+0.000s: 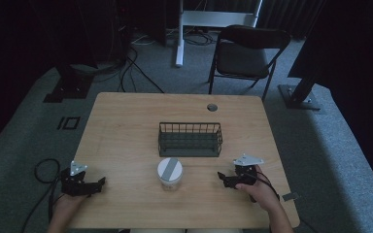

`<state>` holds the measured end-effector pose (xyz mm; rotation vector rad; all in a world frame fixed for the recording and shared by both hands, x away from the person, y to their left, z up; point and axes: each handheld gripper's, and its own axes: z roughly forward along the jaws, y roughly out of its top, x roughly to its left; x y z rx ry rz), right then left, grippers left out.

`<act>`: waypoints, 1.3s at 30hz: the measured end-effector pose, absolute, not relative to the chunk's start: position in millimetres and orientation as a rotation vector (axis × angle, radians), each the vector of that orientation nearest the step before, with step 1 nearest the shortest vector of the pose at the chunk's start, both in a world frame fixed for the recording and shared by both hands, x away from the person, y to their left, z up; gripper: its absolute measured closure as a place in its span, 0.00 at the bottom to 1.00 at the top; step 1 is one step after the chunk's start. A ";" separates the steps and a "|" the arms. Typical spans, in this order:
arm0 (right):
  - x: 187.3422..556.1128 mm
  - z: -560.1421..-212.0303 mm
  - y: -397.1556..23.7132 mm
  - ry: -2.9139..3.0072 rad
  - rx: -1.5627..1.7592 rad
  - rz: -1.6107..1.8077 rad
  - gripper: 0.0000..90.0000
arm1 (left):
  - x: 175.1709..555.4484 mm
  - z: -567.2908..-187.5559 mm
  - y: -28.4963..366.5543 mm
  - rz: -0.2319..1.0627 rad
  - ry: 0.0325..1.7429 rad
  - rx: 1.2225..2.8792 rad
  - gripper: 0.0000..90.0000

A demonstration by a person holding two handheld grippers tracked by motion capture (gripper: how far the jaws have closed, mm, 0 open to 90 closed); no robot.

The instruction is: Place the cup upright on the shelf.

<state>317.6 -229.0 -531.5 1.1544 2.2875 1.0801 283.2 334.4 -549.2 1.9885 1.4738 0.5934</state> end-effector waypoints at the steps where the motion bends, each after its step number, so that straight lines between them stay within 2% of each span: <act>1: 317.2 -531.0 -226.3 2.292 1.151 1.096 0.15 | 283.2 -549.2 334.4 0.593 1.474 1.988 0.00; 39: 296.1 -523.1 -148.0 2.456 0.855 1.286 0.16 | 283.2 -549.1 334.5 0.593 1.474 1.989 0.00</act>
